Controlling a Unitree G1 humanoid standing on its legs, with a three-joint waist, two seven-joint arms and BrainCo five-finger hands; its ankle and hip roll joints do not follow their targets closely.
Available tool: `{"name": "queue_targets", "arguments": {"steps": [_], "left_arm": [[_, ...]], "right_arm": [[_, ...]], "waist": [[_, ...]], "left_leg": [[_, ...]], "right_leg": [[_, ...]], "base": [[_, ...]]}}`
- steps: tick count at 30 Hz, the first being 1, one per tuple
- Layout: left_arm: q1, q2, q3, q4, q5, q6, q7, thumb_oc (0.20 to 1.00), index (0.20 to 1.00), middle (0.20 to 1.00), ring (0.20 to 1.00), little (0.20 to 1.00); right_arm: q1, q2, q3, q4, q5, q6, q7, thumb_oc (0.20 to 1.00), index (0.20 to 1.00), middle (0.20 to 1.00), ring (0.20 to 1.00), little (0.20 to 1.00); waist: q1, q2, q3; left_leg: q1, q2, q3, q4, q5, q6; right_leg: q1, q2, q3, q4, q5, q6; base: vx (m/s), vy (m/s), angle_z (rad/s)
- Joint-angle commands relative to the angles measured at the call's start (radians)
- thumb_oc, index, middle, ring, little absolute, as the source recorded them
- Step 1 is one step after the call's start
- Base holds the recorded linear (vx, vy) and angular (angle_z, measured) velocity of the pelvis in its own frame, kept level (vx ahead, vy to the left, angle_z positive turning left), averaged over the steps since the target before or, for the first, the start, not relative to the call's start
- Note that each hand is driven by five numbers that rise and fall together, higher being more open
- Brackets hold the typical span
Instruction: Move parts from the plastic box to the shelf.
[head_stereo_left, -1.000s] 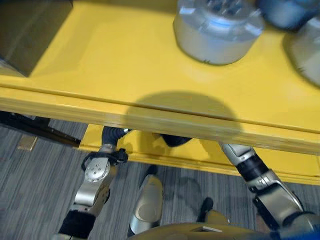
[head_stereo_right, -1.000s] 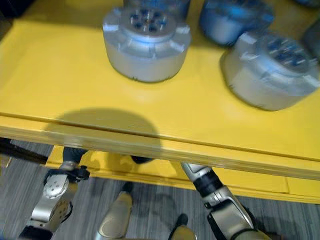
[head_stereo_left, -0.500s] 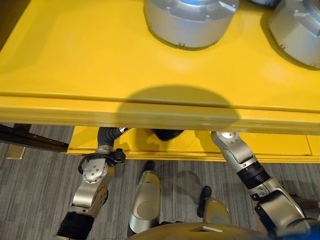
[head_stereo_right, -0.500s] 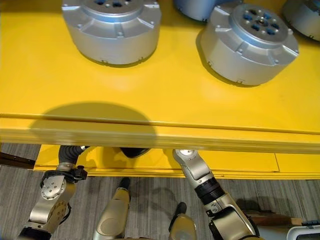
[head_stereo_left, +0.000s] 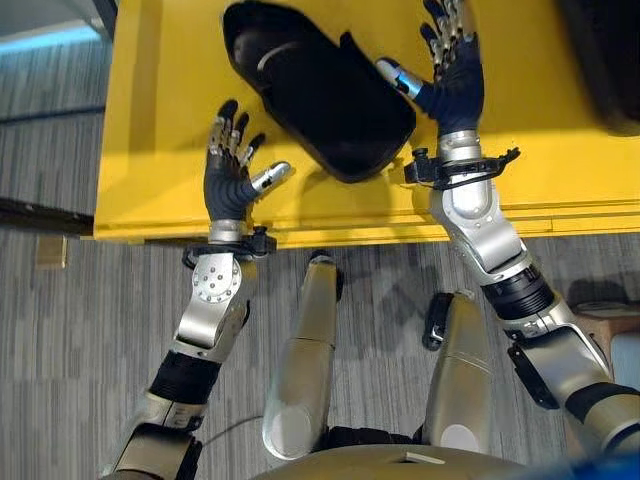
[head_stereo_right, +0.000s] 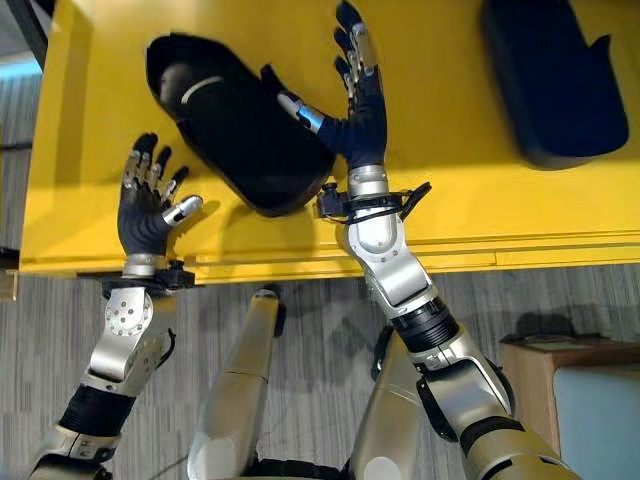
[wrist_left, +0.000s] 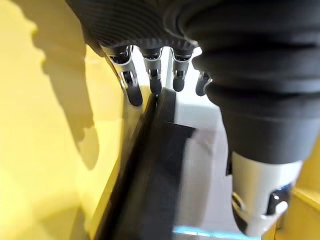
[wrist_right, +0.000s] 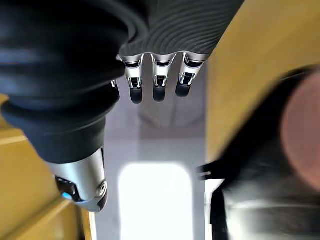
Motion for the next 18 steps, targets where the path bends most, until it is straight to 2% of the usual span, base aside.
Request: {"name": "queue_targets", "arguments": {"steps": [1, 8, 18], "left_arm": [[0.057, -0.012, -0.008, 0.008, 0.035, 0.003, 0.067, 1.0, 1.0, 1.0, 1.0, 1.0], [0.05, -0.042, 0.006, 0.018, 0.063, -0.004, 0.143, 1.0, 1.0, 1.0, 1.0, 1.0], [-0.027, -0.074, -0.046, 0.096, 0.003, -0.006, 0.154, 1.0, 1.0, 1.0, 1.0, 1.0]], "right_arm": [[-0.006, 0.022, -0.056, -0.043, -0.063, -0.068, -0.043, 1.0, 1.0, 1.0, 1.0, 1.0], [0.007, 0.018, -0.088, -0.067, -0.154, -0.058, -0.106, 1.0, 1.0, 1.0, 1.0, 1.0], [-0.006, -0.005, -0.108, -0.046, -0.182, -0.047, -0.131, 1.0, 1.0, 1.0, 1.0, 1.0]], "waist": [[0.003, -0.029, -0.095], [-0.004, -0.041, -0.089], [-0.028, -0.063, -0.115]], "left_leg": [[0.021, -0.011, 0.033, 0.019, -0.108, 0.075], [-0.027, -0.01, 0.024, 0.029, -0.109, 0.074], [-0.005, -0.002, 0.006, -0.004, -0.104, 0.067]], "right_leg": [[0.059, 0.01, -0.031, -0.1, -0.017, -0.057], [0.007, 0.006, -0.033, -0.062, -0.04, -0.062], [0.023, 0.013, -0.038, -0.071, -0.044, -0.063]], "base": [[0.09, -0.029, 0.01], [0.01, -0.021, -0.02], [0.02, -0.015, 0.06]]}}
